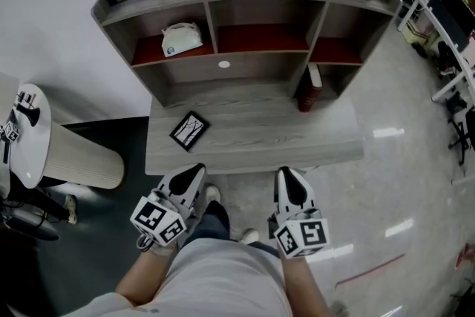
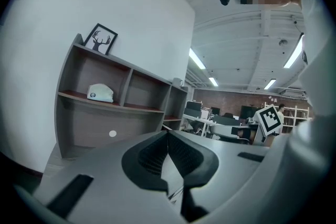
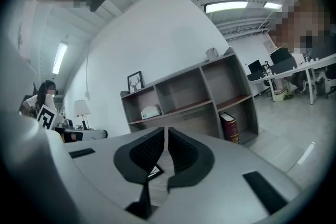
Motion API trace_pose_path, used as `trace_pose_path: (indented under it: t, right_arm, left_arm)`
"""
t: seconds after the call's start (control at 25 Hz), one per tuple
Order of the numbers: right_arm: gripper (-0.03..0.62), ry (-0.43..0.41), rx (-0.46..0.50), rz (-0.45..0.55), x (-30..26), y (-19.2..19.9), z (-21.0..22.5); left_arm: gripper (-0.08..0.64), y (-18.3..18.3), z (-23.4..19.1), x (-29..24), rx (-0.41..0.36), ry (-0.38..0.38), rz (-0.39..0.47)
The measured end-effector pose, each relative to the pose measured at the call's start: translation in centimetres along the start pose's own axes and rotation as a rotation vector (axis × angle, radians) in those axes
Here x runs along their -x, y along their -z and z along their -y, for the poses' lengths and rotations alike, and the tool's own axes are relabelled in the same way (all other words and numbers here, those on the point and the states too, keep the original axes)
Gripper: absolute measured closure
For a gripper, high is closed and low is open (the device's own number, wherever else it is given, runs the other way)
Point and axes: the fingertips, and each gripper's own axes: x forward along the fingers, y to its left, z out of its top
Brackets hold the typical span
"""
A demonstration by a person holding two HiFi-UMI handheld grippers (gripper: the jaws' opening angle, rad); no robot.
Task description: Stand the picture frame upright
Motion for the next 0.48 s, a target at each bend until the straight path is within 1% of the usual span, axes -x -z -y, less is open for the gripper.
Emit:
trace_pose_path:
  t: [0.48]
  right_arm:
    - [0.558, 0.015, 0.0, -0.04, -11.2, 0.2, -2.4]
  left_arm:
    - [0.545, -2.3, -10.9, -4.2, 0.014, 0.031, -0.029]
